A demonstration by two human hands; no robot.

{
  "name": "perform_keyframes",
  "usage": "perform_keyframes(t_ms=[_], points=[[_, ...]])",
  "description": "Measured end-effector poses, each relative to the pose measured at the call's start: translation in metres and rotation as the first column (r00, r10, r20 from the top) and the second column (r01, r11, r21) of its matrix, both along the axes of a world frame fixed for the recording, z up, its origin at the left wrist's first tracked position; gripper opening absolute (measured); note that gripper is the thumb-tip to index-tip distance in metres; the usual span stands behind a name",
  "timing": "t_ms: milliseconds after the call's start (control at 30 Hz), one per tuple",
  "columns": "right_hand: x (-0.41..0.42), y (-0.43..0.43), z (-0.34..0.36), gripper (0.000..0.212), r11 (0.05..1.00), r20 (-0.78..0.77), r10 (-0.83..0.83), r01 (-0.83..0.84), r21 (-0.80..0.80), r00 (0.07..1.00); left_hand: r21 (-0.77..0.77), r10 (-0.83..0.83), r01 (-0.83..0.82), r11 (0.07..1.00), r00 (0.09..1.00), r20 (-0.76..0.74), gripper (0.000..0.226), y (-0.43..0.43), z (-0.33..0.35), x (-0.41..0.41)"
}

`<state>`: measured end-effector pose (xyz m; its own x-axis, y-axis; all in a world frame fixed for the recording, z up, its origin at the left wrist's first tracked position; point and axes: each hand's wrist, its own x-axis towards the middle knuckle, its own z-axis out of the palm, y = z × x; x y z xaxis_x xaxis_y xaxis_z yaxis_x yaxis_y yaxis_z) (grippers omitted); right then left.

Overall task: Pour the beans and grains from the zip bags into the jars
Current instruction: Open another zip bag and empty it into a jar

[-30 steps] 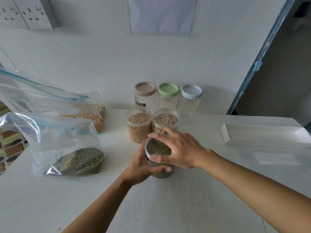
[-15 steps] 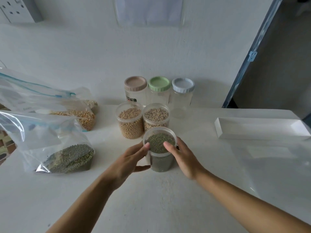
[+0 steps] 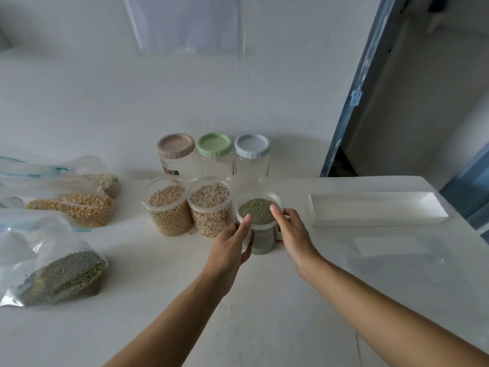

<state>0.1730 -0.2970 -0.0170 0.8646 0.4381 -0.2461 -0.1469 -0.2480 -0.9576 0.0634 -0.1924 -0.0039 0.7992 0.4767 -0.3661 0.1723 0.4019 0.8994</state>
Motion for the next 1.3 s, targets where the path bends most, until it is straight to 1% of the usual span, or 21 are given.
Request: perform_keyframes(t_ms=[67,167,267,400,467,600,700,833,900,967,1000,1067,1133,1200,1267,1300], points=[[0.008,0.008,0.000,0.050,1.000,-0.018,-0.001,0.001,0.009,1.000,-0.050,0.059,-0.059,0.997,0.998,0.005,0.049,-0.002,-0.001,0.010],[0.018,0.017,-0.001,0.058,1.000,-0.016,0.014,-0.014,-0.006,1.000,-0.109,0.111,-0.109,0.988,0.994,0.017,0.041,-0.003,-0.001,0.020],[0.025,0.023,-0.001,0.062,0.999,-0.008,0.032,-0.033,-0.030,0.999,-0.136,0.134,-0.129,0.982,0.990,0.032,0.030,-0.001,-0.002,0.029],[0.031,0.024,0.002,0.060,0.997,0.010,0.063,-0.063,-0.055,0.998,-0.140,0.140,-0.135,0.981,0.990,0.024,0.032,0.003,0.001,0.032],[0.033,0.023,0.003,0.057,0.996,0.024,0.072,-0.071,-0.062,0.997,-0.134,0.124,-0.124,0.983,0.992,-0.002,0.037,0.009,-0.001,0.032],[0.036,0.024,0.003,0.056,0.994,0.061,0.078,-0.074,-0.076,0.995,-0.104,0.066,-0.073,0.992,0.995,-0.071,0.055,0.020,-0.001,0.028],[0.038,0.027,0.003,0.059,0.995,0.065,0.079,-0.075,-0.068,0.995,-0.112,0.030,-0.038,0.993,0.997,-0.073,0.051,0.028,0.000,0.029],[0.043,0.027,0.005,0.060,0.996,0.030,0.074,-0.072,-0.060,0.997,-0.147,-0.012,0.000,0.989,0.997,-0.079,0.059,0.032,0.004,0.029],[0.044,0.025,0.007,0.059,0.996,0.006,0.074,-0.074,-0.059,0.997,-0.149,-0.039,0.027,0.988,0.996,-0.080,0.056,0.034,0.007,0.026],[0.048,0.024,0.011,0.056,0.998,0.048,0.049,-0.047,-0.044,0.998,-0.101,-0.092,0.084,0.991,0.992,-0.085,0.049,0.039,0.016,0.016],[0.050,0.024,0.015,0.054,0.999,0.095,0.024,-0.021,-0.033,0.995,-0.050,-0.129,0.125,0.991,0.988,-0.086,0.051,0.043,0.023,0.010],[0.056,0.029,0.026,0.051,1.000,0.190,-0.029,0.029,0.000,0.981,0.107,-0.191,0.200,0.974,0.978,-0.085,0.056,0.052,0.041,-0.004],[0.064,0.037,0.037,0.054,0.999,0.265,-0.038,0.026,0.048,0.964,0.292,-0.233,0.243,0.925,0.970,-0.071,0.051,0.060,0.063,-0.011],[0.072,0.045,0.049,0.061,0.997,0.320,-0.009,-0.015,0.073,0.947,0.421,-0.200,0.189,0.887,0.980,-0.017,0.039,0.069,0.081,-0.008],[0.081,0.055,0.061,0.071,0.998,0.335,0.027,-0.045,0.046,0.942,0.505,-0.130,0.084,0.859,0.990,0.056,0.025,0.077,0.096,0.006],[0.087,0.061,0.066,0.080,0.998,0.330,0.046,-0.057,0.024,0.943,0.547,-0.097,0.036,0.836,0.992,0.084,0.020,0.082,0.099,0.017]])
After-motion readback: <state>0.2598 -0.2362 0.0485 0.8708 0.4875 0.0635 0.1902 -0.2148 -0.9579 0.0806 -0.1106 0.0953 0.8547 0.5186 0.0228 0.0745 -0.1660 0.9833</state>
